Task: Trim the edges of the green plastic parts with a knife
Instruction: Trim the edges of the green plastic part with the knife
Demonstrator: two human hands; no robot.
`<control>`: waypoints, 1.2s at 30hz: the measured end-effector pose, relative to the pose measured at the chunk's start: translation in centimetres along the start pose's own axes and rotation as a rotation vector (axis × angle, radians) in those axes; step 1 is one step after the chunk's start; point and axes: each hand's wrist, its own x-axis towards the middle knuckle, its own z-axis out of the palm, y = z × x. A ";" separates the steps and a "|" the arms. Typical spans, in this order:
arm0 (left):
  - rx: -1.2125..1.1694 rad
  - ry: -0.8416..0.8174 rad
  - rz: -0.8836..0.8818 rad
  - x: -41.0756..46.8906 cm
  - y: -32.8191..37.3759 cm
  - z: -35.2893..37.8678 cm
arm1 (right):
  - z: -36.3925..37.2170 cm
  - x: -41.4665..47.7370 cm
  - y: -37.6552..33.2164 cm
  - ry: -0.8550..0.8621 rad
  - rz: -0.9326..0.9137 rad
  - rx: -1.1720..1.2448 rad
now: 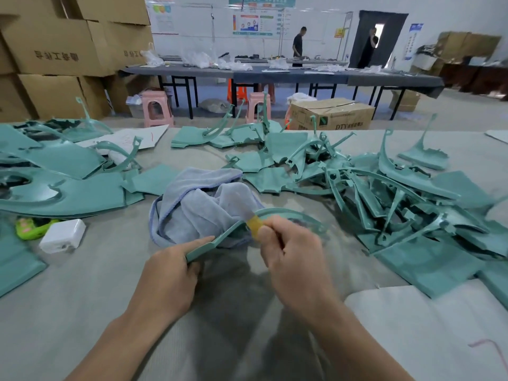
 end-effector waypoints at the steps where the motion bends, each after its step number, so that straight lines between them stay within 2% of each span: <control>1: 0.001 0.004 -0.005 0.0 -0.1 0.1 | 0.6 -0.3 -0.2 -0.046 -0.039 -0.010; 3: 0.003 0.012 0.002 0.0 -0.2 0.3 | 0.6 0.1 0.8 -0.019 0.068 -0.113; 6: -0.020 0.020 0.023 0.0 -0.2 0.3 | -2.3 1.4 3.2 0.114 0.498 -0.317; 7: -0.028 0.021 0.031 0.0 -0.2 0.2 | -3.1 1.5 3.5 0.159 0.552 -0.324; 8: -0.034 0.027 0.044 0.0 -0.2 0.2 | -3.5 1.4 3.5 0.187 0.515 -0.301; 9: -0.035 0.034 0.060 0.0 -0.3 0.3 | -3.4 1.1 3.0 0.183 0.401 -0.253; 11: -0.023 0.044 0.079 0.0 -0.4 0.4 | -2.1 0.2 0.7 0.077 0.094 -0.127; 13: -0.010 0.032 0.066 0.1 -0.6 0.6 | -0.4 -0.3 -0.3 -0.056 -0.039 -0.088; 15: -0.026 0.017 0.054 0.0 -0.4 0.5 | -0.1 0.5 0.8 -0.027 0.066 -0.158; 18: -0.080 0.006 0.029 -0.1 0.1 0.2 | -2.6 1.4 3.9 0.138 0.470 -0.235; 19: -0.099 0.027 -0.003 0.0 0.1 0.2 | -3.6 1.5 4.7 0.192 0.554 -0.240; 23: -0.238 0.101 -0.181 0.6 -0.6 0.5 | -5.2 1.7 5.3 0.296 0.627 -0.307; 26: -0.389 0.135 -0.250 0.5 -0.3 0.2 | -5.7 1.8 4.7 0.247 0.657 -0.346; 29: -0.659 0.259 -0.384 0.5 0.5 -0.3 | -5.5 1.5 4.3 0.043 0.716 -0.496; 30: -0.722 0.284 -0.407 0.6 0.6 -0.6 | -5.3 1.4 4.1 0.014 0.685 -0.594; 32: -0.744 0.292 -0.400 0.6 0.6 -1.0 | -4.6 1.3 3.1 0.114 0.465 -0.658; 34: -0.546 0.284 -0.286 0.2 0.3 -1.1 | -3.9 0.9 1.0 0.310 0.153 -0.394; 35: -0.399 0.264 -0.199 -0.3 0.3 -1.0 | -3.4 0.7 -0.4 0.318 0.035 -0.264; 36: -0.274 0.253 -0.104 -0.8 0.5 -0.8 | -2.8 0.4 -2.0 0.251 -0.081 -0.198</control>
